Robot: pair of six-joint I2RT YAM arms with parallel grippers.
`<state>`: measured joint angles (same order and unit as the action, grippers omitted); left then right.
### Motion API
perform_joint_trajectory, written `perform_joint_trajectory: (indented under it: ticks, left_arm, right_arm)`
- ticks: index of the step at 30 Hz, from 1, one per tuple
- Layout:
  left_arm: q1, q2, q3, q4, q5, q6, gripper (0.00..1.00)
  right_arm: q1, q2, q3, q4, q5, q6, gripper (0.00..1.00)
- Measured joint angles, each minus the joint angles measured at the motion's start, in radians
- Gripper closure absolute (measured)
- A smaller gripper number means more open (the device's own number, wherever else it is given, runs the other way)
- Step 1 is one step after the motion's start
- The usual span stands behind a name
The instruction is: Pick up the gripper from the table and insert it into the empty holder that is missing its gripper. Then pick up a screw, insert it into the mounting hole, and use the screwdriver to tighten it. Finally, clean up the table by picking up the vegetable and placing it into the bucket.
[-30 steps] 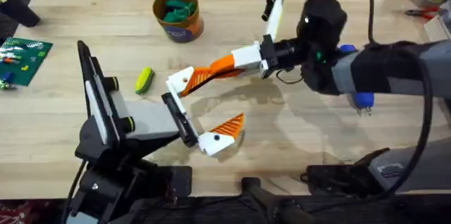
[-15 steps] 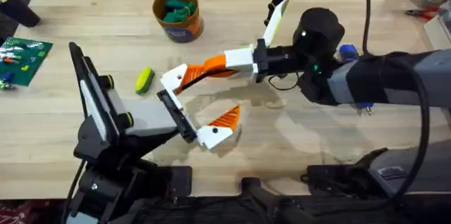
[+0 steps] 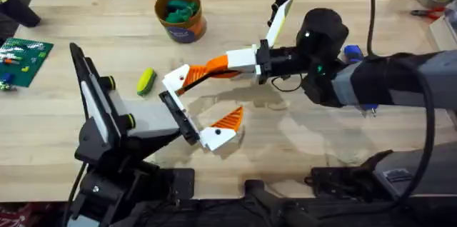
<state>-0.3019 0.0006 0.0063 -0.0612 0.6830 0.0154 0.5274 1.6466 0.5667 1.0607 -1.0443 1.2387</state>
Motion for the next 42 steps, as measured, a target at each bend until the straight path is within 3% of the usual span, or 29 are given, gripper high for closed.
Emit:
perform_joint_trajectory:
  ticks: [10, 19, 20, 23, 24, 30, 36, 42]
  left_arm:
    - [0.000, 0.000, 0.000, 0.000, 0.006, 0.000, 0.014]
    - [-0.018, 0.000, 0.000, -0.003, 0.106, 0.007, 0.014]
    - [-0.018, 0.000, 0.000, -0.003, 0.109, 0.008, 0.014]
    - [-0.018, 0.000, 0.000, -0.003, 0.113, 0.008, 0.015]
    - [-0.018, 0.000, 0.000, -0.003, 0.115, 0.008, 0.015]
    - [-0.018, 0.000, 0.000, -0.004, 0.118, 0.008, 0.014]
    - [-0.018, 0.000, 0.000, -0.004, 0.118, 0.008, 0.015]
    - [-0.018, 0.000, 0.000, -0.004, 0.119, 0.008, 0.014]
  right_arm:
    - [0.003, 0.000, 0.000, -0.001, -0.001, 0.001, 0.845]
    - [0.037, 0.000, 0.000, -0.008, -0.006, 0.008, 0.570]
    - [0.037, 0.000, 0.000, -0.009, -0.007, 0.011, 0.486]
    - [0.037, 0.000, 0.000, -0.007, -0.007, 0.010, 0.078]
    - [0.037, 0.000, 0.000, -0.007, -0.007, 0.011, 0.027]
    - [0.019, 0.000, 0.000, -0.008, -0.021, 0.011, 0.011]
    - [-0.063, 0.000, 0.000, -0.019, -0.074, 0.005, 0.008]
    - [-0.127, 0.000, -0.002, -0.261, -0.107, -0.048, 0.007]
